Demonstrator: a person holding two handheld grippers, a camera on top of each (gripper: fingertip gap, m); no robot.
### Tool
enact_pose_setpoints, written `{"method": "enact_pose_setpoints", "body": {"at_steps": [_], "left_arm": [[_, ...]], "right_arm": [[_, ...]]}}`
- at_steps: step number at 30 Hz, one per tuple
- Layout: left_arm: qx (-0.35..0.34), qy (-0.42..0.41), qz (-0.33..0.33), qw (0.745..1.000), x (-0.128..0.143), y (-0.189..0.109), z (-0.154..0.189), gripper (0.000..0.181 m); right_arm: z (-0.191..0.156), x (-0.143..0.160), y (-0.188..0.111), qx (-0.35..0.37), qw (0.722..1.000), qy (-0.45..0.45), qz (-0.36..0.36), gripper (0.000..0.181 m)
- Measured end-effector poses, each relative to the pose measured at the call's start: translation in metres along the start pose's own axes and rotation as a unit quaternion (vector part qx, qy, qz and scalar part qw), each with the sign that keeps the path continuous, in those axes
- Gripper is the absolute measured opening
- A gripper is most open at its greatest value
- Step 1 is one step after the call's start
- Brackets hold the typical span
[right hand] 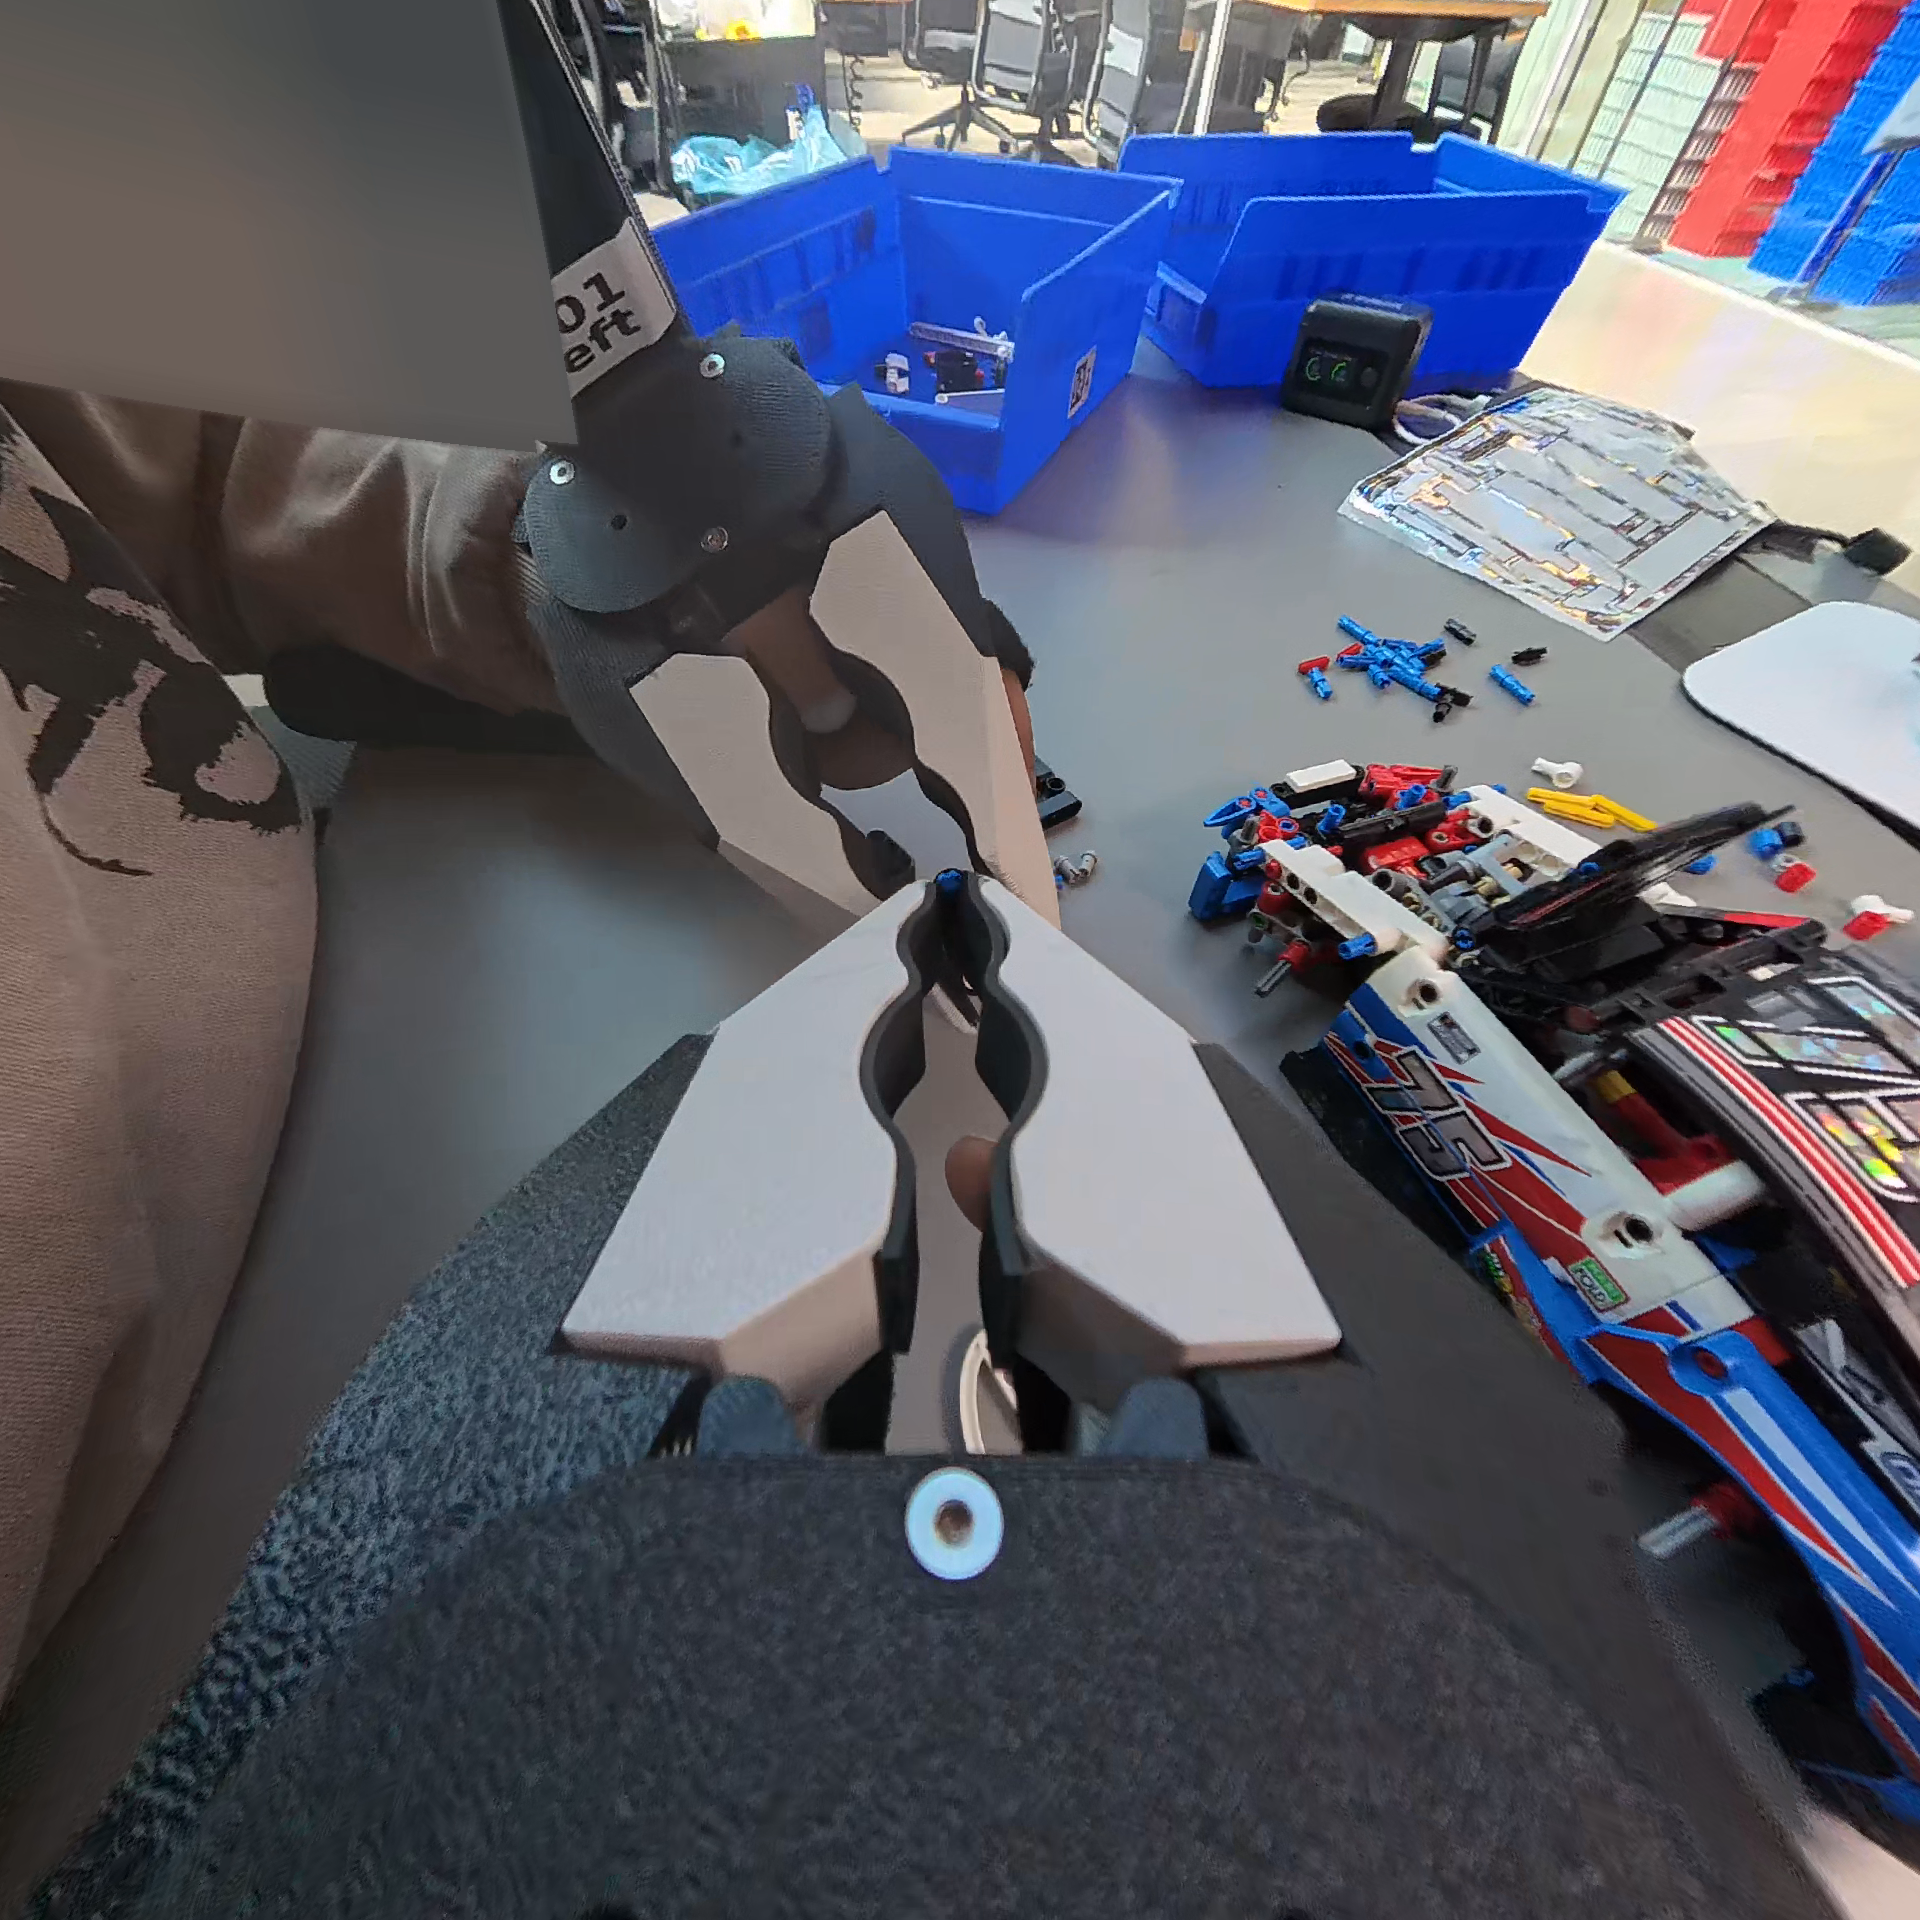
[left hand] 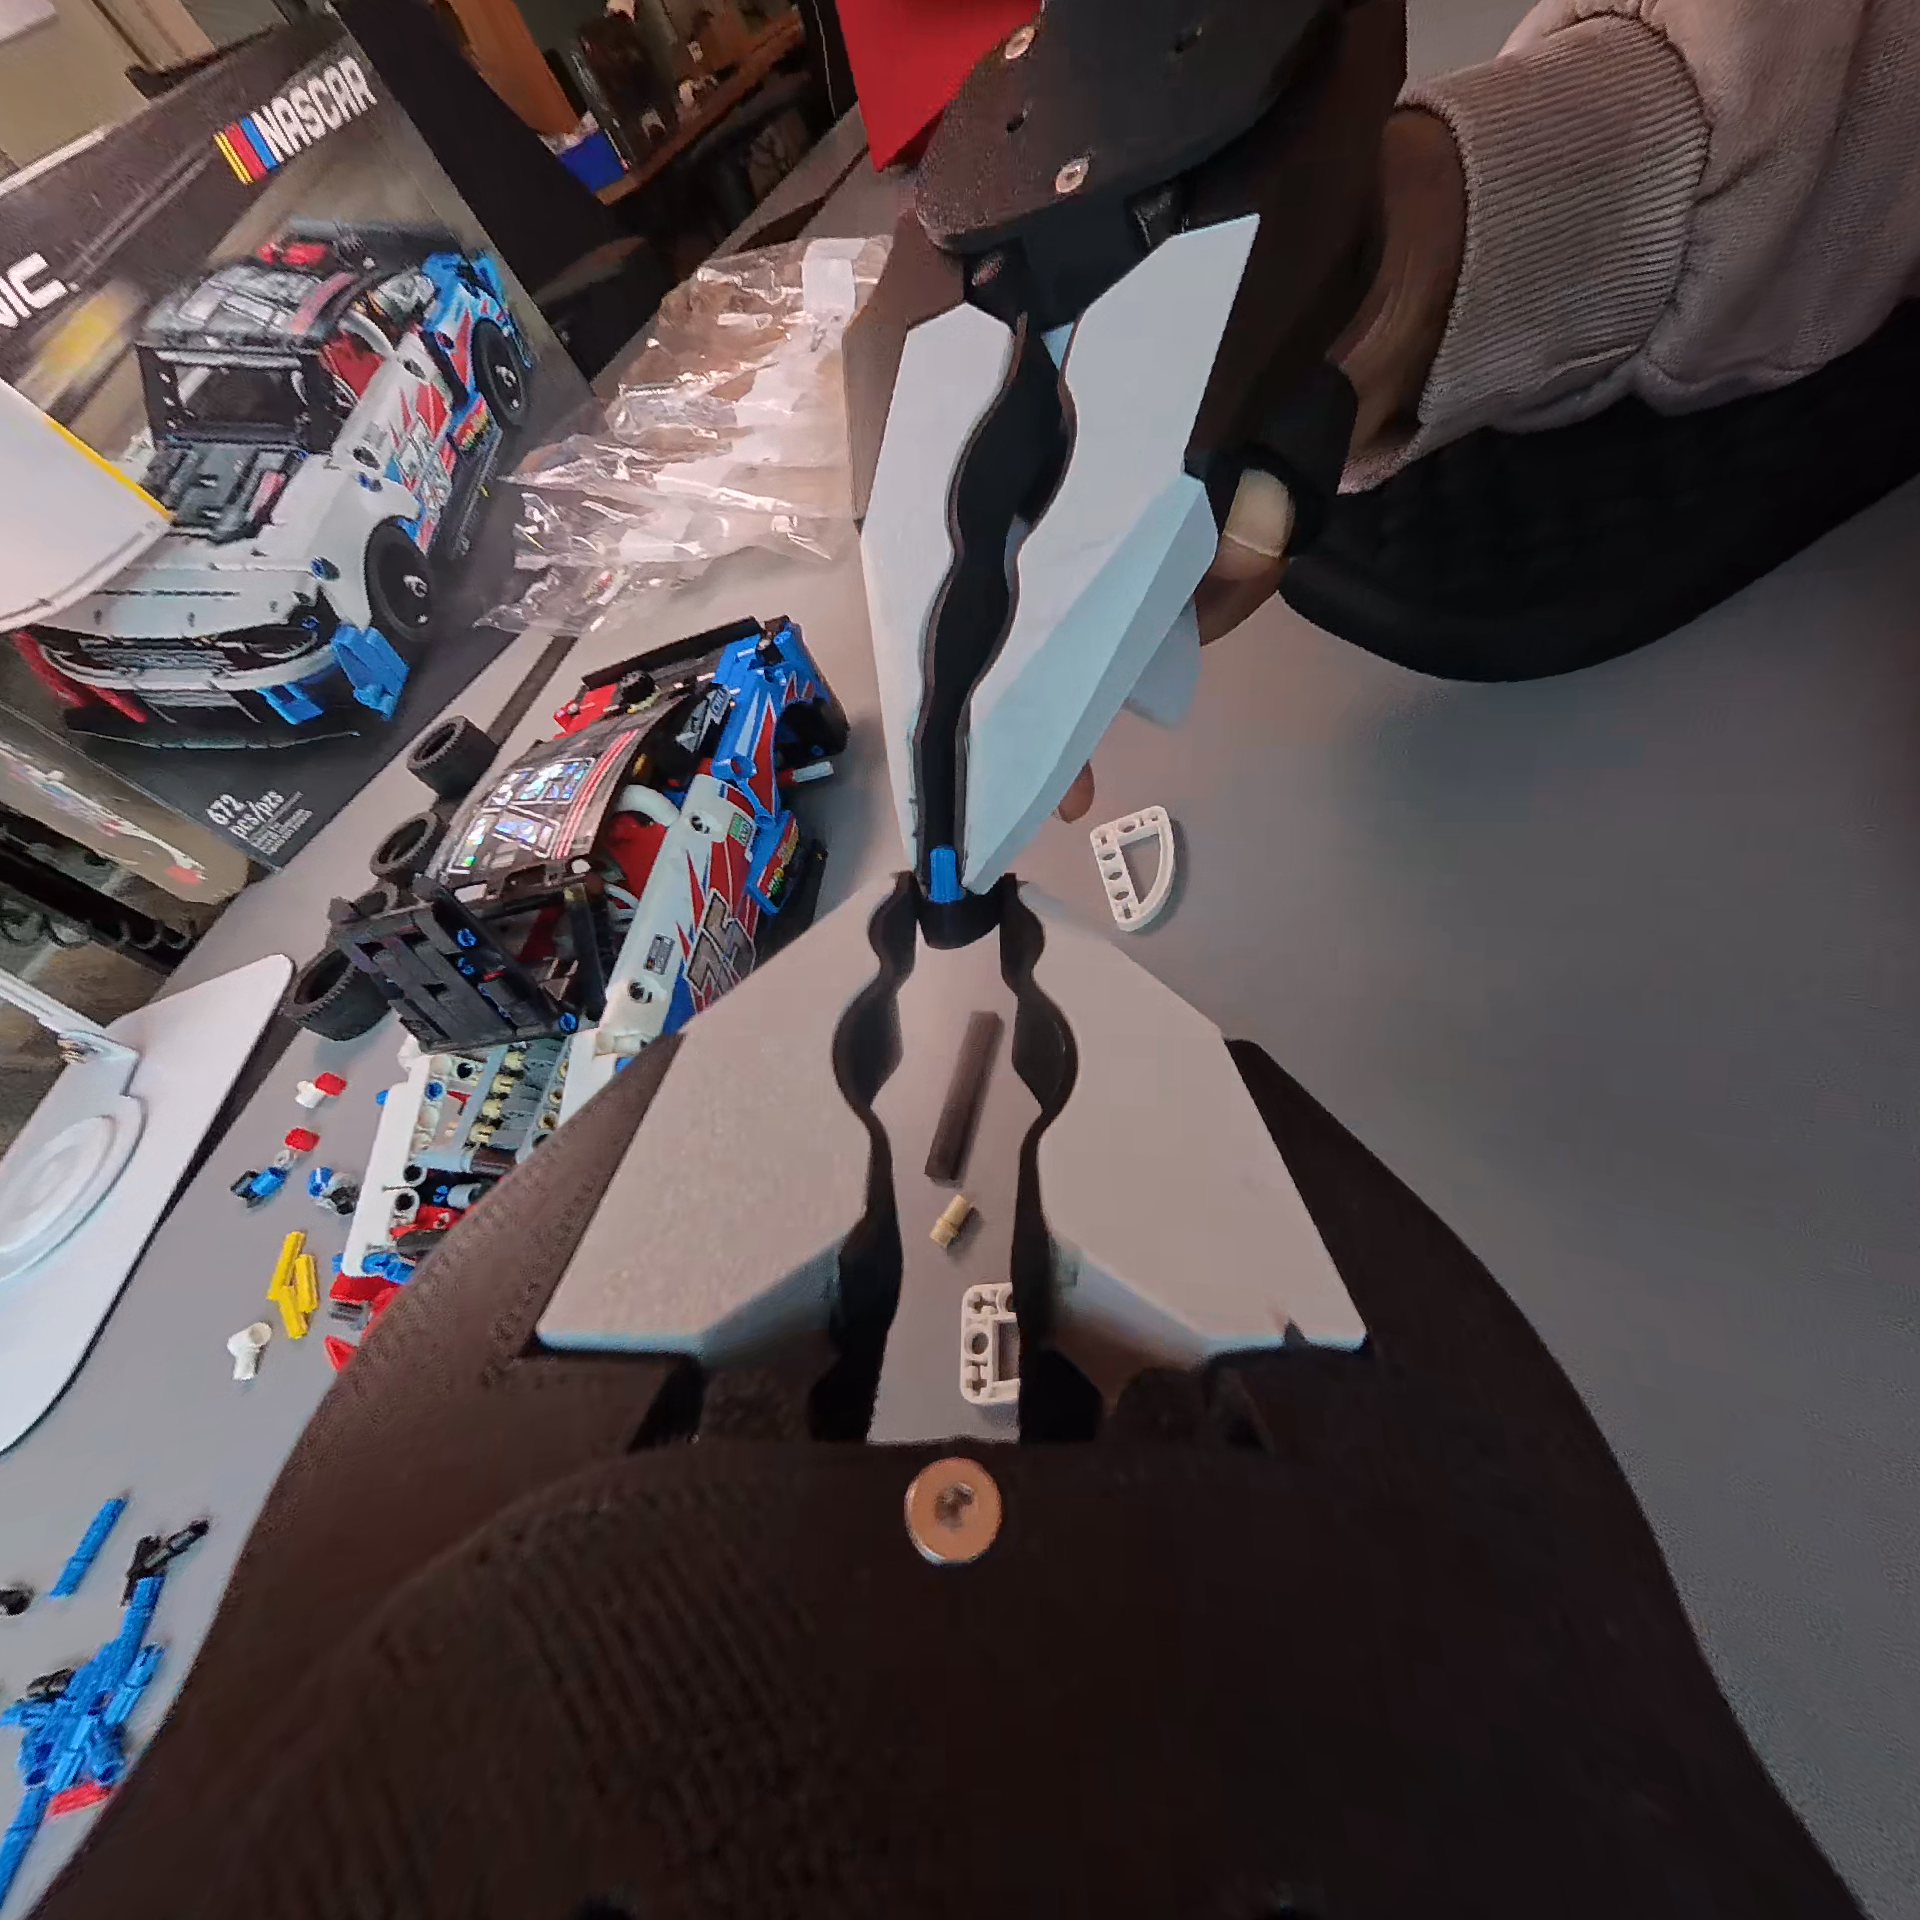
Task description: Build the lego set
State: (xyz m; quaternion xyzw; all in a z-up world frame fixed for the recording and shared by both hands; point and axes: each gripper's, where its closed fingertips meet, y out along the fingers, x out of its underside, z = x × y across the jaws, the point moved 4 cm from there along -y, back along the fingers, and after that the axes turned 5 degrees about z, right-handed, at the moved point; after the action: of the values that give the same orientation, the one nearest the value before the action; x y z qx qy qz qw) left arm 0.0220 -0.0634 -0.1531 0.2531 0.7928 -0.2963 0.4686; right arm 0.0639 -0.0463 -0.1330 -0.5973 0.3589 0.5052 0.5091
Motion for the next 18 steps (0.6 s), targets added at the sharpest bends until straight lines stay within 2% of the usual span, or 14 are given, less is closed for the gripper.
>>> {"method": "enact_pose_setpoints", "body": {"at_steps": [6,13,15,18], "left_arm": [[-0.028,0.042,0.045,0.998,-0.012,-0.004,-0.003,0.013],[0.055,0.034,0.019,0.998,-0.004,0.002,0.014,0.013],[0.079,0.034,0.008,0.996,-0.001,0.004,0.02,0.013],[0.108,0.029,-0.006,0.994,0.002,0.007,0.028,0.013]], "right_arm": [[-0.005,-0.013,-0.002,0.033,0.998,-0.05,0.011,0.0],[-0.018,-0.006,-0.007,-0.017,0.984,-0.174,-0.031,0.004],[-0.021,0.001,-0.008,-0.031,0.976,-0.207,-0.063,0.002],[-0.024,0.008,-0.009,-0.047,0.969,-0.227,-0.087,0.001]]}}
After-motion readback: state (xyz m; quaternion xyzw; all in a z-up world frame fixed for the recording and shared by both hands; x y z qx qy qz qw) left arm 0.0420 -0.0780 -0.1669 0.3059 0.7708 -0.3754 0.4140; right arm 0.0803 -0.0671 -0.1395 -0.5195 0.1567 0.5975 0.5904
